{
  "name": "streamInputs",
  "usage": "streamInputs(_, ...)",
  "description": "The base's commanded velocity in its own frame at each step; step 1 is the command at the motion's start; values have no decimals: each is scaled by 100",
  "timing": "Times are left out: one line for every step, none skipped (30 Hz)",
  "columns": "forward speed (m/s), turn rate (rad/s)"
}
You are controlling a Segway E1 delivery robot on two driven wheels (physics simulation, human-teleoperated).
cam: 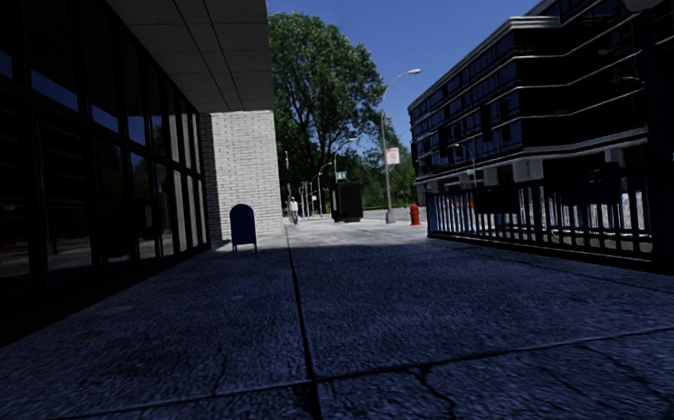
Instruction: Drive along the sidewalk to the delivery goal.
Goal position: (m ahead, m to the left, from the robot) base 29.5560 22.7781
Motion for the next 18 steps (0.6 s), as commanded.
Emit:
streamInputs(200,0)
streamInputs(200,0)
streamInputs(200,0)
streamInputs(200,0)
streamInputs(200,0)
streamInputs(200,0)
streamInputs(200,0)
streamInputs(200,0)
streamInputs(200,0)
streamInputs(200,0)
streamInputs(200,0)
streamInputs(200,0)
streamInputs(200,0)
streamInputs(200,0)
streamInputs(200,0)
streamInputs(200,0)
streamInputs(200,0)
streamInputs(200,0)
